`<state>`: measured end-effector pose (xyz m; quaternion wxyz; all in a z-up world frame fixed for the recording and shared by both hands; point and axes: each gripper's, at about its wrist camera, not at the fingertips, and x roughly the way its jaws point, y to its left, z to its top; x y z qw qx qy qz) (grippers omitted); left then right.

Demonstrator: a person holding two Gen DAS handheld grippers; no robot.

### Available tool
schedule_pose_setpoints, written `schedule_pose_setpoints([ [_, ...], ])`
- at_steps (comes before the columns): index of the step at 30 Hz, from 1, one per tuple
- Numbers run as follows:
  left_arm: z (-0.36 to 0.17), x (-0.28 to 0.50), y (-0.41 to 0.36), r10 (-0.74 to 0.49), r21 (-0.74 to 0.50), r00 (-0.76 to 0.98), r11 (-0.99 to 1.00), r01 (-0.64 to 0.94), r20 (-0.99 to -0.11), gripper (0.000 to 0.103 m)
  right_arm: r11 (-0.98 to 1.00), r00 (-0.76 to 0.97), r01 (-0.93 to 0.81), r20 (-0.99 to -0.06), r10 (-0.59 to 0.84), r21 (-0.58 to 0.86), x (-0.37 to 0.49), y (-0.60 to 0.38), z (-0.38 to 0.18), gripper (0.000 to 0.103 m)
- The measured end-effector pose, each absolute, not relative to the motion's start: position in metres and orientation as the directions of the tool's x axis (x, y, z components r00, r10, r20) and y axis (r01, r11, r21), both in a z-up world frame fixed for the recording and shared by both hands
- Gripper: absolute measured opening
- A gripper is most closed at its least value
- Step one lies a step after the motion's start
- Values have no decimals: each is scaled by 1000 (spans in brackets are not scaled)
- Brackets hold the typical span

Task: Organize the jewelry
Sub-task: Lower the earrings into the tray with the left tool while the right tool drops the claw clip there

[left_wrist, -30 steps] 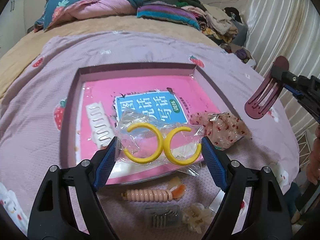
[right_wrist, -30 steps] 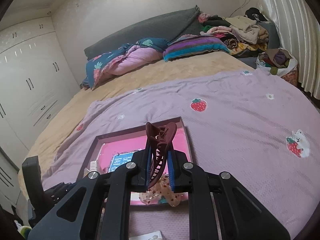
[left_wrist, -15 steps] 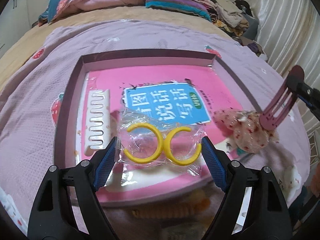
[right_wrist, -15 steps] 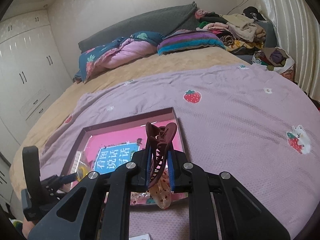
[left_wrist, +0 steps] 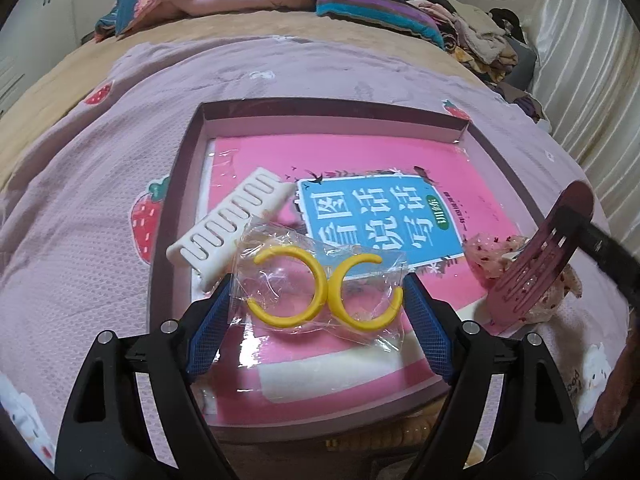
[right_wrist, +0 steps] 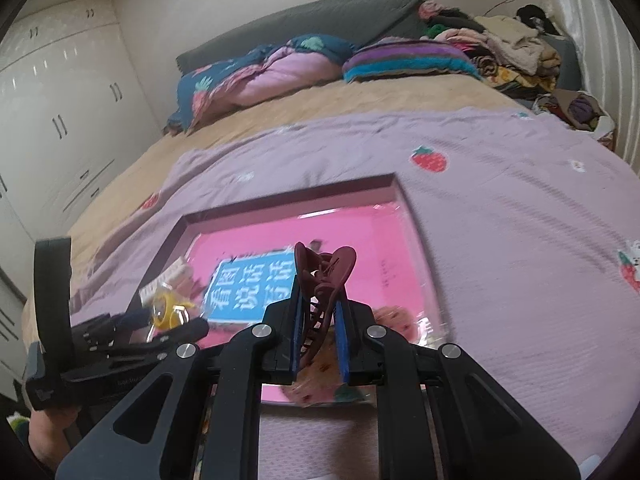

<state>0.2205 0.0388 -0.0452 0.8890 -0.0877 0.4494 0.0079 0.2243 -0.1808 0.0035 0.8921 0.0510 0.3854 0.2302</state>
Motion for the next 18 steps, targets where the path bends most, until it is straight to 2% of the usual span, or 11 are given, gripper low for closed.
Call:
schedule_pose_setpoints([
  [8,-45,219,41,-63,-146,596,985,-93,-800,75,869,525,-404,-706,475,285,215,-169,-13,16],
  [11,-44,220,41,-64,-149,596,984,-95,-801,75,871,526,-399,-706,474,287,210,-175,-11,30],
  [15,-42,218,42,-63,-151,597,984,-99,-800,75,880,549,-368,-693,467,302,202,-189,-3,57],
  [18,-40,217,42,-61,-149,600,984,-99,-798,75,889,579,-322,-675,457,326,196,-207,4,70],
])
